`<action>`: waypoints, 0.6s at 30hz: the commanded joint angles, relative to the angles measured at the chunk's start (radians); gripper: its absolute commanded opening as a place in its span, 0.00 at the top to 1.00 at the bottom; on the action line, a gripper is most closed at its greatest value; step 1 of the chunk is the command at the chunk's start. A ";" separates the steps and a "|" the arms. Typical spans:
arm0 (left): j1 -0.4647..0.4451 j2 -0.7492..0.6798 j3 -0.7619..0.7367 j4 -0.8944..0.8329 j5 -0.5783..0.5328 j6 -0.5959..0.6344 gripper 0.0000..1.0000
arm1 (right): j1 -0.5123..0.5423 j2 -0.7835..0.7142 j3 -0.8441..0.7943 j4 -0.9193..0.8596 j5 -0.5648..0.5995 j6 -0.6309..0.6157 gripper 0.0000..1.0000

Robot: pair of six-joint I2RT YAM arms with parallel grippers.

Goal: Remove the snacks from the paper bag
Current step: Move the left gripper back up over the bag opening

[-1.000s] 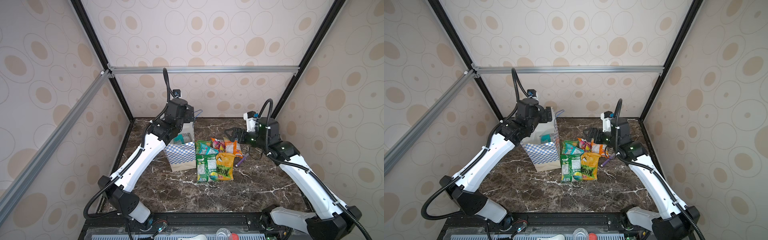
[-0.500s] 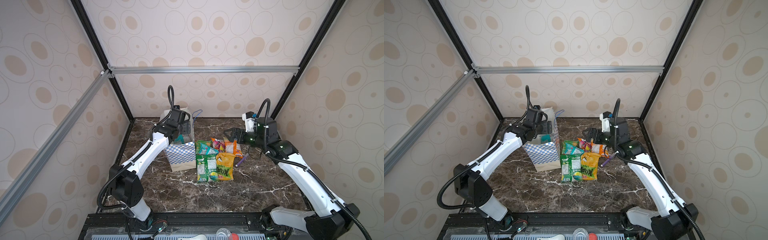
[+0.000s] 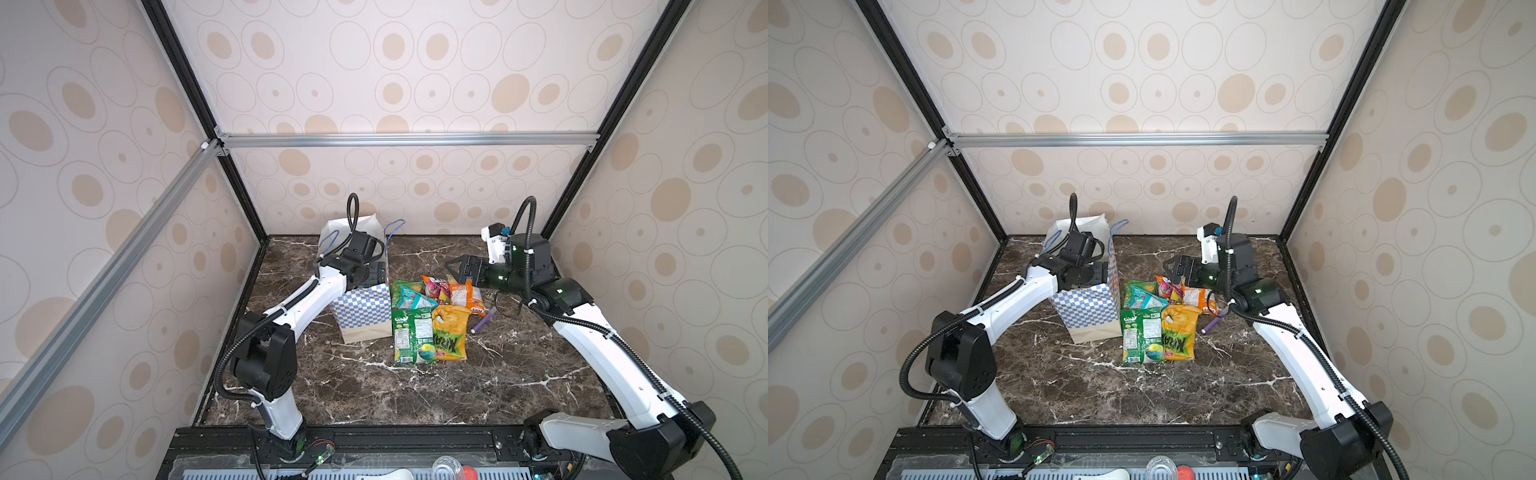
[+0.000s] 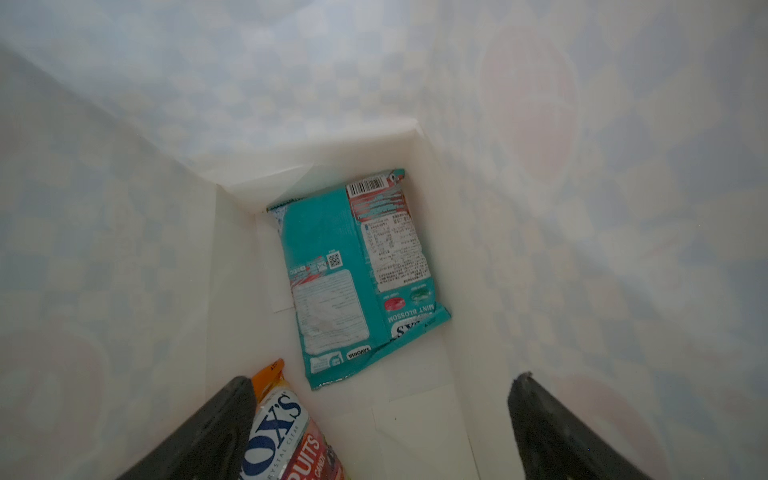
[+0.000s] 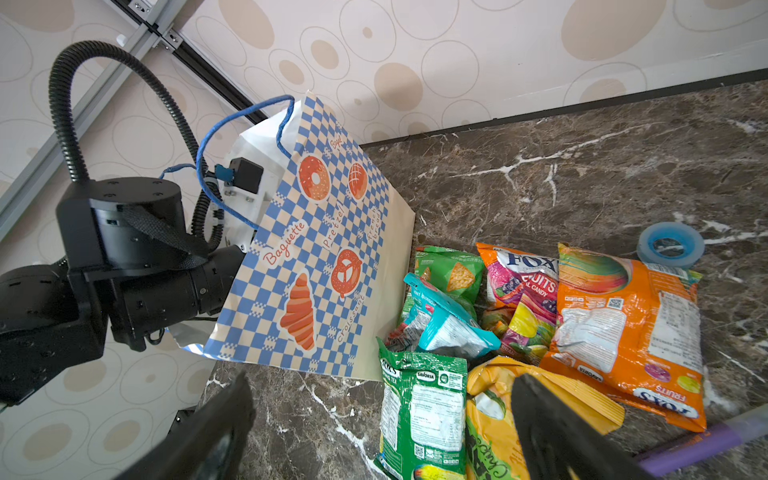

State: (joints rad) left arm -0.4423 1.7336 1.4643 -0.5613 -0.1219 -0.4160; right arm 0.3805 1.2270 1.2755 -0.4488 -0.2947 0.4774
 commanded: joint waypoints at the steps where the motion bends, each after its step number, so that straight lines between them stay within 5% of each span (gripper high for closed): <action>1: 0.010 0.016 0.008 -0.057 0.027 -0.014 0.04 | 0.006 0.006 0.021 -0.008 -0.009 -0.008 0.00; 18: 0.010 0.129 0.019 -0.249 0.136 -0.002 0.05 | 0.005 -0.005 -0.007 -0.010 -0.008 -0.011 0.00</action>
State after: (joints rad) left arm -0.4381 1.8404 1.4643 -0.7353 0.0067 -0.4297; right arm 0.3805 1.2270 1.2751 -0.4492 -0.2955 0.4770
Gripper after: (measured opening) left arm 0.950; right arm 0.996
